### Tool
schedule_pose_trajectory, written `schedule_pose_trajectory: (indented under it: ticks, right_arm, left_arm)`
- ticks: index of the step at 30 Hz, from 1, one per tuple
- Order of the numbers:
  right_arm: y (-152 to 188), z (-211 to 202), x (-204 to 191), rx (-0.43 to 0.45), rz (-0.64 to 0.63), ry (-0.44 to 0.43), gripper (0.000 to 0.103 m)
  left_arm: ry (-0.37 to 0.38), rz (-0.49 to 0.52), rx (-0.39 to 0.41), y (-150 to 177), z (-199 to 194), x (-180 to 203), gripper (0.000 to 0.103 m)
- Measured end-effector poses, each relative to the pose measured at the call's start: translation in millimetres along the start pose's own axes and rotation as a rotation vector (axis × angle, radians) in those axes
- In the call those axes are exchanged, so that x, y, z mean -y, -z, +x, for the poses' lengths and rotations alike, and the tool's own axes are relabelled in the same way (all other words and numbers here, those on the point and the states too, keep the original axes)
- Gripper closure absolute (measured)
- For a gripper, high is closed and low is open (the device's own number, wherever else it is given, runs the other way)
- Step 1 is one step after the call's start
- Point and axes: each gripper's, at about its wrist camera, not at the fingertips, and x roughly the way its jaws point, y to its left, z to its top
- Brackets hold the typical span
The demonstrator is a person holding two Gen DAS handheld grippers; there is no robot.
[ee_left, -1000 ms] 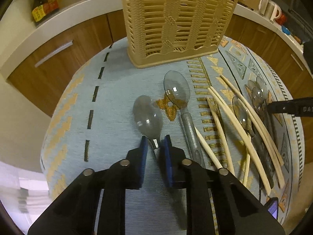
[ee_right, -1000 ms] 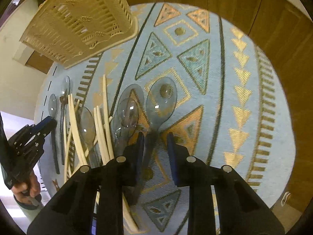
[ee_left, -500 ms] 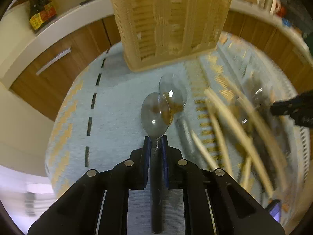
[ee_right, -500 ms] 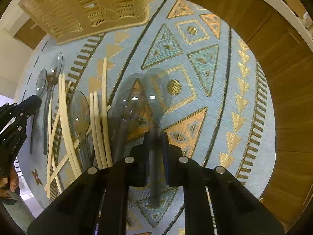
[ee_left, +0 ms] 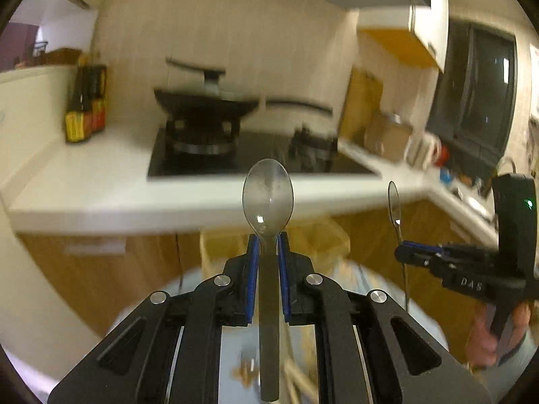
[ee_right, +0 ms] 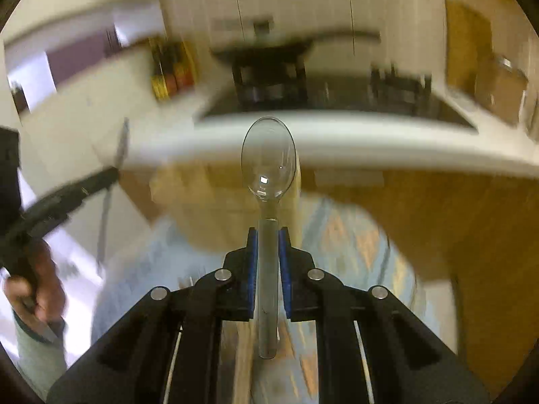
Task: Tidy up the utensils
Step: 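Lift the spoon with the left tool and drop it into the beige holder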
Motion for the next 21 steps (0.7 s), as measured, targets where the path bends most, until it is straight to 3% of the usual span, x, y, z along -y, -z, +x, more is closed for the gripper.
schedule_pose_trajectory:
  ticks: [4,8,12,21]
  right_arm:
    - [-35.9,16.1,7.7,0.13,0.032,-0.029,0.093]
    - [-41.8,47.4,8.8,0.198,0.045,0.005,0.093]
    - [-47.7,82.8,24.4,0.207,0.056,0.043,0.093]
    - [-40.4,116.4,36.0,0.214,0.036,0.093,0.093]
  left_arm:
    - [-0.008,-0.042,0.082,-21.3,30.2,-3.3,0.094]
    - [-0.037,-0.061,0.134,-27.6,50.4,-10.4,0.094]
    - [-0.044,-0.071,0.156,-18.6,66.2,-23.4,0.093]
    - [-0.102,-0.05,0.214,-4.4,77.8,-33.5,0.093]
